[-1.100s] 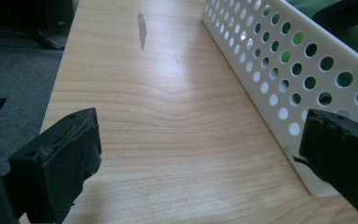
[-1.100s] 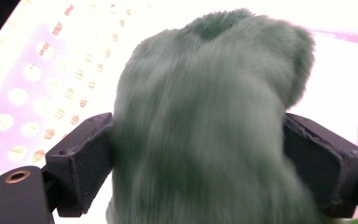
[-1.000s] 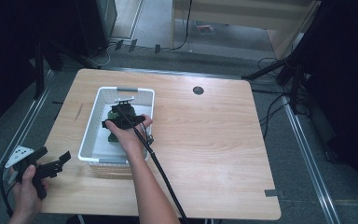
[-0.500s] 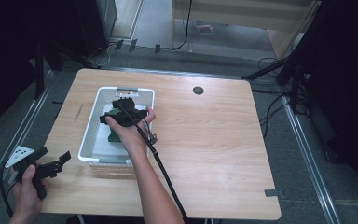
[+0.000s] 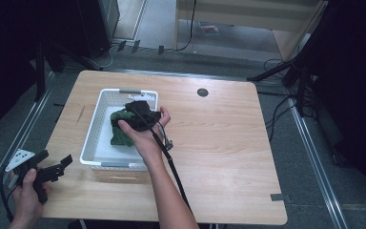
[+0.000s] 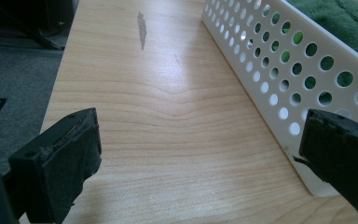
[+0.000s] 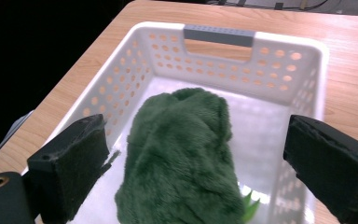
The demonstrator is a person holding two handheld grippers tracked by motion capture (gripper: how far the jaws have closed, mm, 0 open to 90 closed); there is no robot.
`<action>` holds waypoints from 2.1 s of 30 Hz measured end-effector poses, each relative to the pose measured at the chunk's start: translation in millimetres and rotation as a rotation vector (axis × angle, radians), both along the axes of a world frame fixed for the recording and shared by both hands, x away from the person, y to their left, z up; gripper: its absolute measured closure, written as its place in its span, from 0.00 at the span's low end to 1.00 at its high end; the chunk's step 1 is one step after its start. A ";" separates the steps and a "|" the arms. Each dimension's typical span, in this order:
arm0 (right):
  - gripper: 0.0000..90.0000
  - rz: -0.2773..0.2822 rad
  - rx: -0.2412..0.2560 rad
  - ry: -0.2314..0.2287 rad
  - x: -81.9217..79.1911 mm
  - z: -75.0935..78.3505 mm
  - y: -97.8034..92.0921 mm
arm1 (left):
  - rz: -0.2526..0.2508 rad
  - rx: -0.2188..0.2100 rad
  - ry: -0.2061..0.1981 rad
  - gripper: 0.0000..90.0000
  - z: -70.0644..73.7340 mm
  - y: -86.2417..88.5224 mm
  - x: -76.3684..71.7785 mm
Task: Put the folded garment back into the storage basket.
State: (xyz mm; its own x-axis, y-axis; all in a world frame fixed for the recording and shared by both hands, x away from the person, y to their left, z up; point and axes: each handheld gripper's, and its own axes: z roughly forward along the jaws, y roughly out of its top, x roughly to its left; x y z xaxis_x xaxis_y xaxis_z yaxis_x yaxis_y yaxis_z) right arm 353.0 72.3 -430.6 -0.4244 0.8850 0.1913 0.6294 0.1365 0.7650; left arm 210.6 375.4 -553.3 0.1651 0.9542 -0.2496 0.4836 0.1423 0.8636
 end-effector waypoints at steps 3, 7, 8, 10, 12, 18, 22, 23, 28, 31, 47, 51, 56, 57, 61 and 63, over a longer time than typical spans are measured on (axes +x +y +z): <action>0.08 -0.008 0.005 -0.009 -1.8 0.7 -10.0 | 0.000 0.000 0.000 0.00 0.0 0.1 0.0; 0.08 -0.015 0.006 -0.019 -3.4 1.5 -20.5 | 0.000 0.001 0.000 0.00 0.0 -0.1 0.0; 0.08 -0.023 0.003 -0.022 -4.1 1.8 -29.1 | 0.000 0.000 0.000 0.00 0.0 0.0 0.0; 0.08 -0.031 0.004 -0.021 -4.8 1.9 -35.8 | 0.000 0.000 -0.001 0.00 0.0 -0.1 0.0; 0.08 -0.040 0.001 -0.024 -5.3 1.4 -43.9 | 0.000 0.001 -0.001 0.00 0.0 -0.1 0.0; 0.08 -0.081 -0.002 -0.026 -6.4 -1.8 -69.4 | 0.001 0.001 -0.001 0.00 0.0 -0.2 0.0; 0.08 -0.113 0.005 -0.023 -6.8 -3.0 -84.8 | 0.000 0.002 -0.002 0.00 0.0 -0.2 0.0; 0.08 -0.117 0.004 -0.025 -6.9 -3.3 -87.6 | 0.003 -0.001 -0.003 0.00 -0.1 -0.5 0.1; 0.08 -0.149 0.002 -0.033 -7.7 -5.3 -106.1 | 0.003 -0.002 -0.004 0.00 -0.1 -0.5 0.0; 0.08 -0.167 -0.003 -0.031 -8.4 -7.5 -115.9 | 0.001 -0.001 -0.002 0.00 0.0 -0.3 -0.1; 0.09 -0.242 -0.015 -0.031 -16.4 -26.6 -174.6 | 0.003 0.001 -0.003 0.00 -0.1 -0.6 0.1; 0.09 -0.265 -0.016 -0.027 -18.6 -31.6 -188.1 | 0.003 0.000 -0.002 0.00 0.0 -0.5 -0.1; 0.09 -0.286 -0.029 -0.030 -23.2 -43.5 -208.8 | 0.004 -0.001 -0.003 0.00 0.0 -0.6 0.0; 0.09 -0.289 -0.029 -0.030 -24.0 -44.8 -211.6 | 0.003 -0.001 -0.003 0.00 0.0 -0.5 0.0; 0.10 -0.305 -0.020 -0.028 -28.2 -50.5 -226.8 | 0.004 -0.001 -0.003 0.00 0.0 -0.7 0.0; 0.10 -0.319 -0.017 -0.025 -30.8 -54.1 -235.5 | 0.004 -0.001 -0.003 0.00 0.0 -0.6 0.0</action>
State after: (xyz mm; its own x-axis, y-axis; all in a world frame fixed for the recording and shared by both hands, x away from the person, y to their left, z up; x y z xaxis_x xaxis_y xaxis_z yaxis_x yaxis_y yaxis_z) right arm 322.3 -163.1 -484.7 -0.1293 0.9772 0.1682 0.6238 -0.0516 0.7798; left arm 210.5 374.8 -553.3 0.1623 0.9546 -0.2498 0.4804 0.1447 0.8650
